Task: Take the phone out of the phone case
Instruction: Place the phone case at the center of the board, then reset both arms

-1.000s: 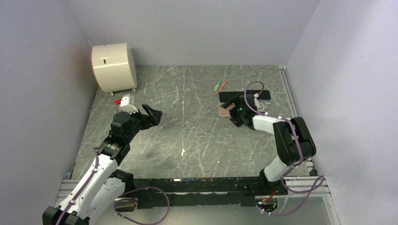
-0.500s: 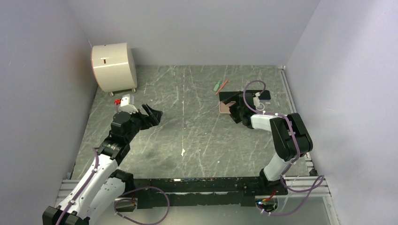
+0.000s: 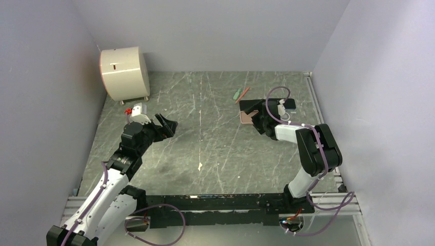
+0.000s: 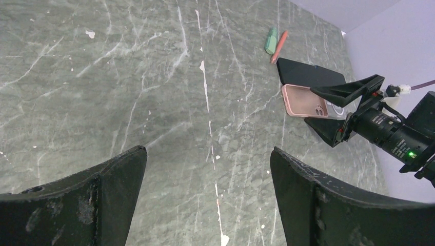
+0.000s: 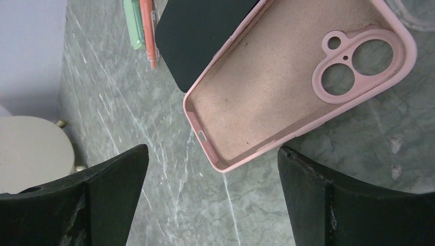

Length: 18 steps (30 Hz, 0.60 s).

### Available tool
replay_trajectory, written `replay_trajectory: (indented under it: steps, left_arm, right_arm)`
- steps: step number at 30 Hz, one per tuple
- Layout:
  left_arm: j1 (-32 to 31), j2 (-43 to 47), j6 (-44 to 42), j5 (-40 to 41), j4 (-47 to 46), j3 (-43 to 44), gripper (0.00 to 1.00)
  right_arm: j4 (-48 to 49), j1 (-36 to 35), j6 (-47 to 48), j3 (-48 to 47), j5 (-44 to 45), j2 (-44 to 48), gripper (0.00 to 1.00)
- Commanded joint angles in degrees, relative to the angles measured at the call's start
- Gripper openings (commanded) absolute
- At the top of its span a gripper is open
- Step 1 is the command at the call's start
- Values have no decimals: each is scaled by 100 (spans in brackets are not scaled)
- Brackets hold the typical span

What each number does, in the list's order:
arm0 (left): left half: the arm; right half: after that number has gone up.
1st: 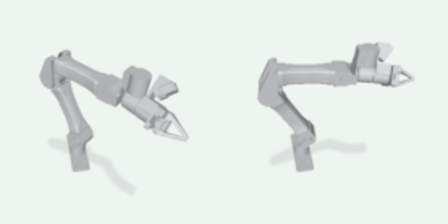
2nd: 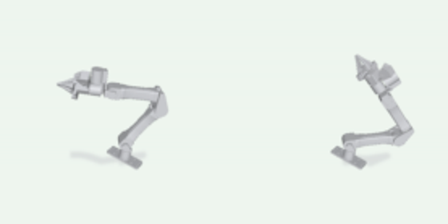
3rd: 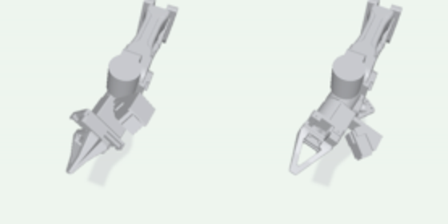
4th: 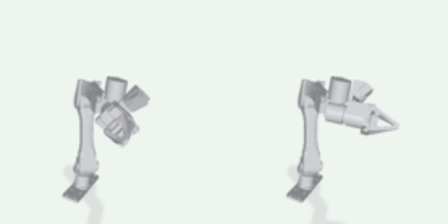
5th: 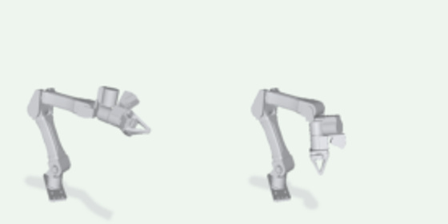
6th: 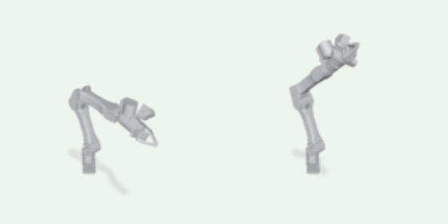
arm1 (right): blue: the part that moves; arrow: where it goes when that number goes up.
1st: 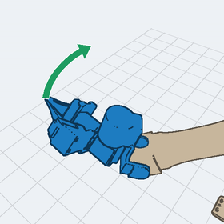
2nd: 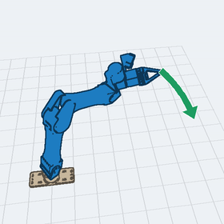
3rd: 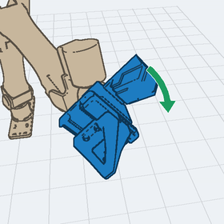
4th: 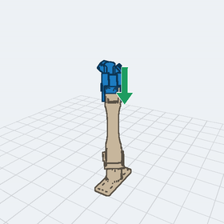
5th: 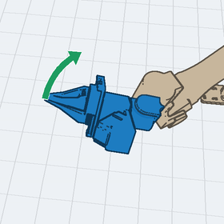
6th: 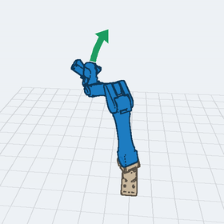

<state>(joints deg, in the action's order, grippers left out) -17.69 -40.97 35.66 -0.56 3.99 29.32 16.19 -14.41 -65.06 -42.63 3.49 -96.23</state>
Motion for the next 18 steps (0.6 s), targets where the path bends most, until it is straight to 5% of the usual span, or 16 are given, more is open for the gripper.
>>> replay_trajectory:
  steps: [1,9,18]
  left_arm:
    - [12,74,59,47,-101,113,94]
    - [12,209,305,285,200,288,94]
    - [12,679,429,361,1041,654,94]
  right_arm:
    - [-212,52,395,-74,-48,426,99]
    - [-1060,66,1657,56,62,2281,99]
    - [-2156,75,3310,420,664,5525,99]
